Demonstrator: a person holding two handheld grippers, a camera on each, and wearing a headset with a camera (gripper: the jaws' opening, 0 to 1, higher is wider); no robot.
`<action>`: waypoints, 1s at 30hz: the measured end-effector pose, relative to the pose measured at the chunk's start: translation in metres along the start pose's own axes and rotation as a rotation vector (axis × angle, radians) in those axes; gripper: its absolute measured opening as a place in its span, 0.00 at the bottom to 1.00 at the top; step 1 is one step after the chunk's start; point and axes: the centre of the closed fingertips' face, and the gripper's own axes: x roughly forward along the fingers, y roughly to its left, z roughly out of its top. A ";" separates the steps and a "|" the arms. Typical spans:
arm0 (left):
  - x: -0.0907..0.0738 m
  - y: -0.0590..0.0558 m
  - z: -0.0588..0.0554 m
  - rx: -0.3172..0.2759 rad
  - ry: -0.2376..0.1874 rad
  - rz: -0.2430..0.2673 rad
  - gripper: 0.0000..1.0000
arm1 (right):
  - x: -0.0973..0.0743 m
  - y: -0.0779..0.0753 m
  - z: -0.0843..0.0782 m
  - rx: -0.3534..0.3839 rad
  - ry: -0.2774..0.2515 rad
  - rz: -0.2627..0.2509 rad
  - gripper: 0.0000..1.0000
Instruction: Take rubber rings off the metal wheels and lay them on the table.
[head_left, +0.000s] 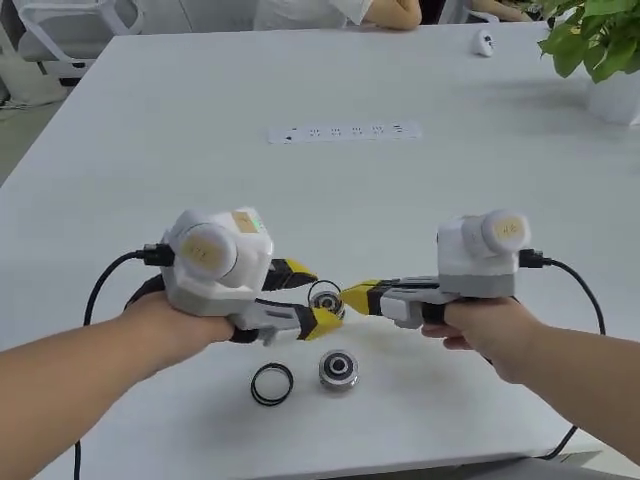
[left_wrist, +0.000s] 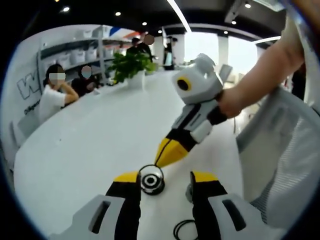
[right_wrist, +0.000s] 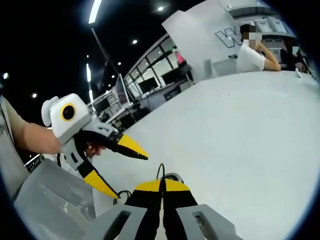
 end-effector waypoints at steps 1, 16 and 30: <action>-0.004 -0.001 0.000 0.001 -0.008 -0.003 0.41 | -0.001 0.001 0.001 0.000 -0.003 0.000 0.00; -0.048 -0.018 0.014 -0.061 -0.111 -0.031 0.64 | 0.002 0.027 0.005 -0.036 -0.001 0.058 0.00; -0.080 -0.023 -0.007 -0.078 -0.100 -0.014 0.78 | 0.012 0.061 -0.001 -0.056 0.028 0.152 0.00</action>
